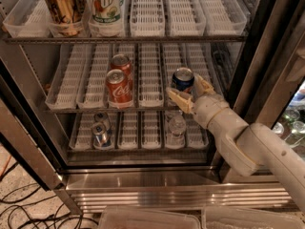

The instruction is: Pick pepsi can from middle shelf of fridge

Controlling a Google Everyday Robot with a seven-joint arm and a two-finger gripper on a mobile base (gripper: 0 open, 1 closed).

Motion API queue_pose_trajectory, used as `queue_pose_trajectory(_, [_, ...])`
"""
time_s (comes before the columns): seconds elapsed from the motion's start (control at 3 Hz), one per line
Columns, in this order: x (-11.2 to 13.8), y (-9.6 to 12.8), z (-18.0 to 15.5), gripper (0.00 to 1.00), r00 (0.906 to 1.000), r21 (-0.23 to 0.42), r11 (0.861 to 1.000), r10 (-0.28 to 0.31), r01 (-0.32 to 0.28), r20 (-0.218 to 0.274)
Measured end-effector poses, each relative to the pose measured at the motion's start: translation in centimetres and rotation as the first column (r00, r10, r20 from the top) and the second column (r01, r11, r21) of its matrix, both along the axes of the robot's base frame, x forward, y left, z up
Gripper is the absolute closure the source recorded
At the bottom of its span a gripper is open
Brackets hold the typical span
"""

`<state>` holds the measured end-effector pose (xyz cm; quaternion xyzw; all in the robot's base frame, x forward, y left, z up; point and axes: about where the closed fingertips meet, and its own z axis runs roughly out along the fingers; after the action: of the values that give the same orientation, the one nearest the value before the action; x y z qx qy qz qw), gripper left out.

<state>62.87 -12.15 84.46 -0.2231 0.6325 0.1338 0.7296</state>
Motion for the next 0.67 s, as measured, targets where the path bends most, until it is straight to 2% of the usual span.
queue_pose_trajectory(0.33, [0.85,0.6,0.01,0.31,0.9999,0.002,1.0,0.015,-0.015,-0.006])
queue_pose_trajectory(0.67, [0.85,0.6,0.01,0.49,0.9999,0.002,1.0,0.015,-0.015,-0.006])
